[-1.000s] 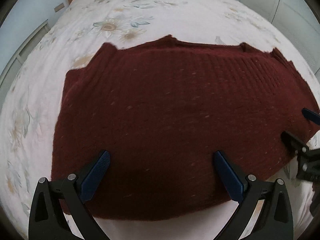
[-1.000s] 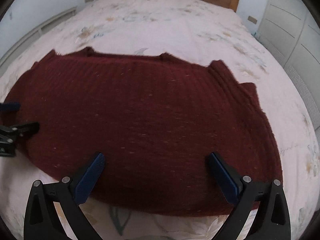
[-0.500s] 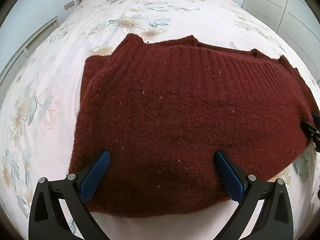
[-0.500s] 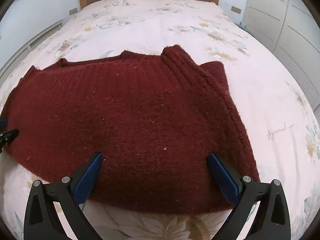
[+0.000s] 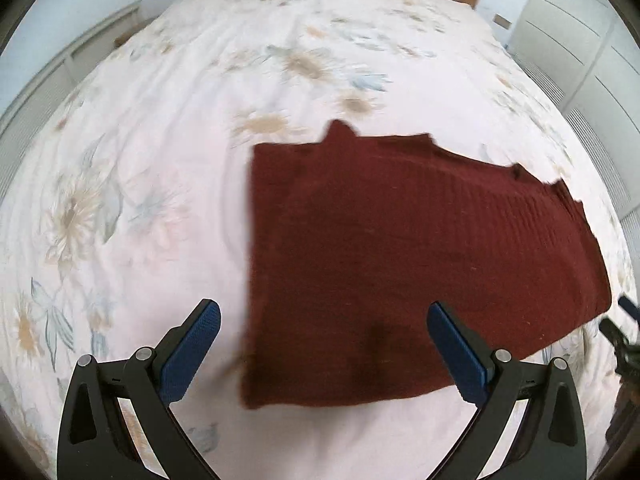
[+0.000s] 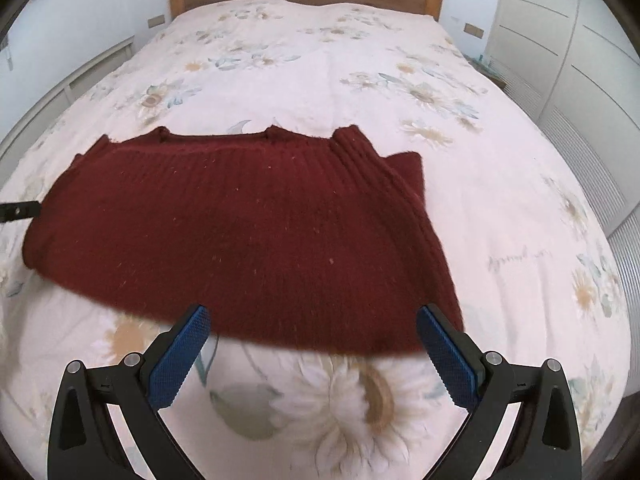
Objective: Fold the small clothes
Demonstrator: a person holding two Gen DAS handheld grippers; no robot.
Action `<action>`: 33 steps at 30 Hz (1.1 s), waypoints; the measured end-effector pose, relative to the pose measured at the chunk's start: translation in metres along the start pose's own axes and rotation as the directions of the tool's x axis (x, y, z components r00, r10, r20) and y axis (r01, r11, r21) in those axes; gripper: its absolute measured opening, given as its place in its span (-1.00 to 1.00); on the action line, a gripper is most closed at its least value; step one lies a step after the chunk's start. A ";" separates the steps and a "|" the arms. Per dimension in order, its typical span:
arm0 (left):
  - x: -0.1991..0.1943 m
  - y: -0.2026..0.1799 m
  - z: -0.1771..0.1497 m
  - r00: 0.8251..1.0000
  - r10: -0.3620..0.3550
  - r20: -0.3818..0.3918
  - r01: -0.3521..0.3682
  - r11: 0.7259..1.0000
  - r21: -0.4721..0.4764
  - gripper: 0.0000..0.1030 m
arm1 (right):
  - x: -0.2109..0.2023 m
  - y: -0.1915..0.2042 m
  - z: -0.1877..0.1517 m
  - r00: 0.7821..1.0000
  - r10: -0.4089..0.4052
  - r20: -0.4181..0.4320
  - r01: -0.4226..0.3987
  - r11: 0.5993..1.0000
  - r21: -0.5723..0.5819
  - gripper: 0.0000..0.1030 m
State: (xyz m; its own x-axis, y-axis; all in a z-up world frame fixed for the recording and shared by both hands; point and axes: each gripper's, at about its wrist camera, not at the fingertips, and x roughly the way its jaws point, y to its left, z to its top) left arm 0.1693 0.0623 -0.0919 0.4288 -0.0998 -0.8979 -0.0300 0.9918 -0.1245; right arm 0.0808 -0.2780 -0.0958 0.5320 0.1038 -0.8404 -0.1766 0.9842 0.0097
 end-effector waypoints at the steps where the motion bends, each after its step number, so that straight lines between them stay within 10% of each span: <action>1: 0.002 0.009 0.001 1.000 -0.004 -0.010 0.004 1.000 -0.022 0.98 | -0.003 -0.002 -0.002 1.000 -0.001 -0.003 0.001 1.000 0.006 0.99; 15: 0.065 0.040 -0.004 0.977 -0.143 -0.157 0.111 0.974 -0.198 0.96 | -0.008 -0.032 -0.023 0.996 -0.060 -0.060 0.065 0.995 0.073 0.99; 17: 0.065 0.033 -0.006 0.974 -0.160 -0.163 0.132 0.977 -0.168 0.77 | -0.008 -0.036 -0.025 0.996 -0.059 -0.061 0.064 0.994 0.086 0.99; 19: 0.060 0.024 -0.005 0.963 -0.224 -0.150 0.203 0.969 -0.144 -0.22 | -0.010 -0.040 -0.025 0.997 -0.058 -0.060 0.063 0.993 0.097 0.99; 21: 0.052 0.010 -0.003 0.973 -0.188 -0.135 0.179 0.981 -0.078 -0.42 | -0.011 -0.043 -0.025 0.997 -0.057 -0.058 0.063 0.993 0.105 0.99; 33: -0.045 -0.057 0.045 0.968 -0.247 -0.042 0.248 0.968 0.034 -0.54 | -0.031 -0.073 -0.016 0.999 -0.043 0.009 0.041 0.984 0.174 0.99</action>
State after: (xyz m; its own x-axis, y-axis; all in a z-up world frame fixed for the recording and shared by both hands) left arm 0.1928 0.0137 -0.0256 0.3846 -0.3446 -0.8564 0.1076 0.9381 -0.3292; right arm 0.0637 -0.3559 -0.0793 0.5463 0.0629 -0.8352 -0.0081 0.9975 0.0698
